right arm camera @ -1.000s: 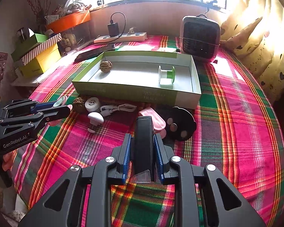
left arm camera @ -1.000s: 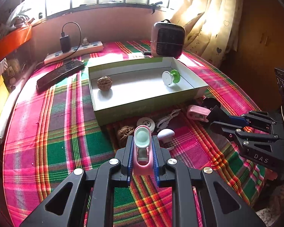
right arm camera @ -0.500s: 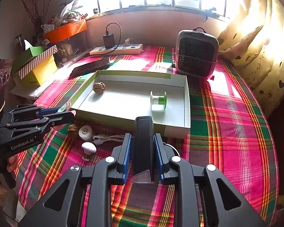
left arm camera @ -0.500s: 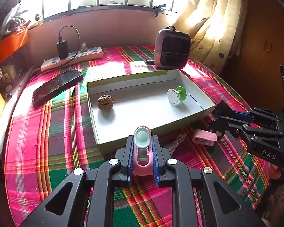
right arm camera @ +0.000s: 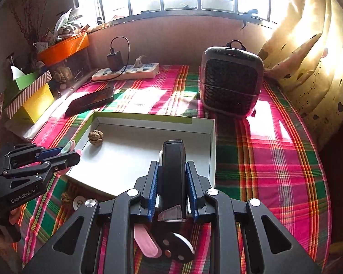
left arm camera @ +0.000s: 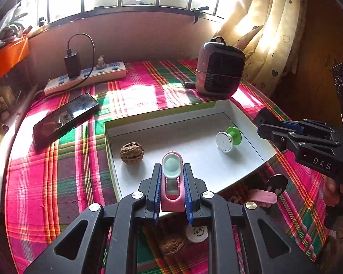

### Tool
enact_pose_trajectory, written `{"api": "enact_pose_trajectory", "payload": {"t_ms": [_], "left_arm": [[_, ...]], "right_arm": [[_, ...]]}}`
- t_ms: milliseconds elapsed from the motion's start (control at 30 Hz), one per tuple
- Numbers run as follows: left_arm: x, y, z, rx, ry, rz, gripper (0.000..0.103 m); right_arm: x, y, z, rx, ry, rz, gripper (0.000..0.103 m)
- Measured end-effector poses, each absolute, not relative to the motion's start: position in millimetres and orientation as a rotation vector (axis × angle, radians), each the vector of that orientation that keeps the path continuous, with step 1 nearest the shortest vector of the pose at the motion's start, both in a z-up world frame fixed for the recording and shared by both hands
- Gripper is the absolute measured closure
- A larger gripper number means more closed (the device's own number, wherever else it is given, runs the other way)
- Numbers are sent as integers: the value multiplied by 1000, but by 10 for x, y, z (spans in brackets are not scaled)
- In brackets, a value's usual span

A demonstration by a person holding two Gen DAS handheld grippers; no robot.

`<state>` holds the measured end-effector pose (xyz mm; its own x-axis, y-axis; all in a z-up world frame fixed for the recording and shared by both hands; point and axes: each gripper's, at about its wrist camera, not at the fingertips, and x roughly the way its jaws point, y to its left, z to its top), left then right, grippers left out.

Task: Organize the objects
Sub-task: 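Carry the pink clip and black flashlight over the white tray with both grippers, then lower and release the pink clip and flashlight into the tray, opening both grippers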

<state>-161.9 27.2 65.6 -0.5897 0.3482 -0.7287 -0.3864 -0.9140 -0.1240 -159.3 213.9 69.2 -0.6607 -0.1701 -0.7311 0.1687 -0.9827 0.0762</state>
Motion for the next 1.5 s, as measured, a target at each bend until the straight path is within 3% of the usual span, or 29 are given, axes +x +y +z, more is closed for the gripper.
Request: {"api": "enact_pose_trajectory", "payload": {"t_ms": [567,1500], "left_arm": [[-2176,410,460,-1203,48,2463,87],[-2390,482,225,-1291,86,2473,87]], "right_arm": [[-2383,2223,344,1346,-51,-2655,79],[-2487,2139,148,1398,-6,-2656,79]]}}
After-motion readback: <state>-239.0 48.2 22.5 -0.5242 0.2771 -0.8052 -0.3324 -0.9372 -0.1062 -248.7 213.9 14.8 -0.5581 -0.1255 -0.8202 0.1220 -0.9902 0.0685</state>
